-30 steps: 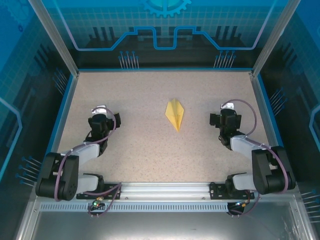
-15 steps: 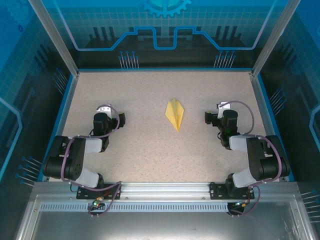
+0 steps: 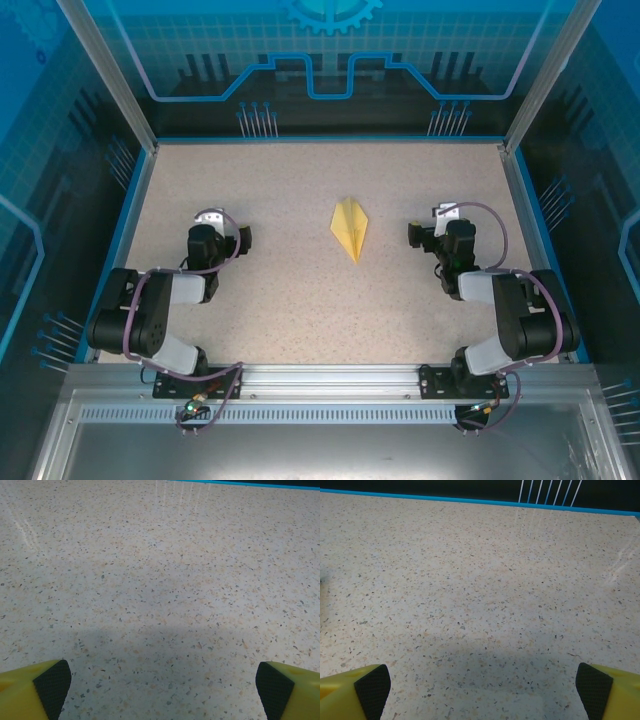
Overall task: Fold a paper plane with a square sheet of paper (pick it up from the middle)
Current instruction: Reset both arms
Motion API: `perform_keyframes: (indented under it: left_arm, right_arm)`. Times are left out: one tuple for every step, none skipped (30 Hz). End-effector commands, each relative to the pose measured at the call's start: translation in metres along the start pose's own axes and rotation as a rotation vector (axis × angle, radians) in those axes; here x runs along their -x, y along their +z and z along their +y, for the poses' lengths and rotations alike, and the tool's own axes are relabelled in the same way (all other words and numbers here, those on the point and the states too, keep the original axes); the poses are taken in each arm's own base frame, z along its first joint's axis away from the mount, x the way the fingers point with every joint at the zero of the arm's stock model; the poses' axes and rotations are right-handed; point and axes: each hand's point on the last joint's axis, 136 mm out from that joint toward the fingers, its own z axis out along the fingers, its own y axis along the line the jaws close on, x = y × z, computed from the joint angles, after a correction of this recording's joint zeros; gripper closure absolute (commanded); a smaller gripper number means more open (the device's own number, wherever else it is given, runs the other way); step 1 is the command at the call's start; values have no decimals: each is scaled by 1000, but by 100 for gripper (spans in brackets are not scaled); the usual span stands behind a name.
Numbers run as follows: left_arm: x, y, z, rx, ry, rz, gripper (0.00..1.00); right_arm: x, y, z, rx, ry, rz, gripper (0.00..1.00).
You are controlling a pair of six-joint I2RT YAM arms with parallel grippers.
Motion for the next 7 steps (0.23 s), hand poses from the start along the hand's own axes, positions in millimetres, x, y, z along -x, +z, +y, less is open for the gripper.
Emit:
perform_keyframes:
  left_arm:
    - [20, 3, -3, -24, 6, -54, 1]
    - [19, 3, -3, -25, 6, -51, 1]
    - [20, 4, -3, -26, 6, -50, 1]
    - [19, 4, -3, -25, 6, -50, 1]
    - [20, 4, -3, -25, 5, -51, 1]
    - [19, 3, -3, -26, 6, -51, 1]
    - [19, 3, -3, -27, 6, -51, 1]
  right_arm:
    - [7, 1, -3, -4, -8, -32, 1]
    - [6, 1, -3, -4, -8, -31, 1]
    - [7, 1, -3, -4, -9, -32, 1]
    - [7, 1, -3, -4, -8, -33, 1]
    - [8, 1, -3, -5, -9, -35, 1]
    - [6, 0, -2, -2, -8, -33, 1]
    - [7, 0, 1, 21, -18, -39, 1]
